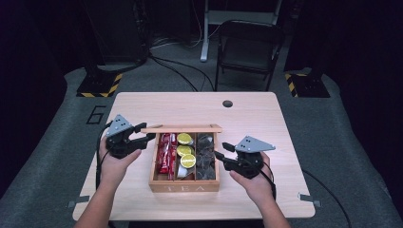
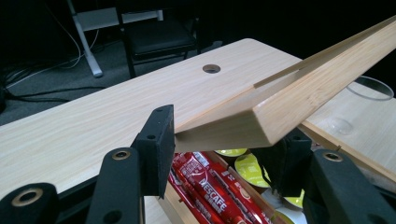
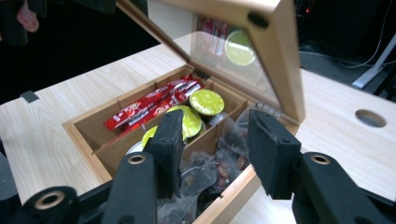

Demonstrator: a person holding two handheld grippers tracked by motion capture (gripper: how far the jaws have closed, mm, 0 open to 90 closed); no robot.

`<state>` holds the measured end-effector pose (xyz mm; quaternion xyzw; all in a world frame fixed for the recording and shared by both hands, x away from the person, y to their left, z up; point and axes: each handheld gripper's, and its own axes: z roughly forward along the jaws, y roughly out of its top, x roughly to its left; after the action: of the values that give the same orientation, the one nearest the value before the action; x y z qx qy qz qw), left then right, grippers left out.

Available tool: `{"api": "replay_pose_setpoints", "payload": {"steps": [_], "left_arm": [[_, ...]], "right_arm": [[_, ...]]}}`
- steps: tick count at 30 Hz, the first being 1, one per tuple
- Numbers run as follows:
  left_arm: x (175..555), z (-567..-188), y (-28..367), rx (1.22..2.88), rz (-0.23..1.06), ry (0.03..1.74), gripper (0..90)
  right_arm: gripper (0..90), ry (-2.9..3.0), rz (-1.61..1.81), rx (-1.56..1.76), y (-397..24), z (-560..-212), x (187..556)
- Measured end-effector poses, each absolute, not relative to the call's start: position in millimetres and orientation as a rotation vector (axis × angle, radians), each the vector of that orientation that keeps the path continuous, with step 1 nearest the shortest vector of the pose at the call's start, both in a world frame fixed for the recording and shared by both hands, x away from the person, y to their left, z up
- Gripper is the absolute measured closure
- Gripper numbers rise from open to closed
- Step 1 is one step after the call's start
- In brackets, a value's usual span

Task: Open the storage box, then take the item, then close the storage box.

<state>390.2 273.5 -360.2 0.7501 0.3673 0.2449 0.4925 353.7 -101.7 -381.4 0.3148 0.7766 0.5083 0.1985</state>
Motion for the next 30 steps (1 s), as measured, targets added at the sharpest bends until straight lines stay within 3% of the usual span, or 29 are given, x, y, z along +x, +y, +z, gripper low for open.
{"api": "replay_pose_setpoints", "payload": {"steps": [5,30], "left_arm": [[390,-361,272,1.814,0.606,0.890,49.4],[389,-362,274,1.810,0.595,0.891,48.8]], "right_arm": [[50.6,2.216,1.403,0.890,-92,-396,354],[56.2,2.332,1.348,0.848,-84,-424,359]]}}
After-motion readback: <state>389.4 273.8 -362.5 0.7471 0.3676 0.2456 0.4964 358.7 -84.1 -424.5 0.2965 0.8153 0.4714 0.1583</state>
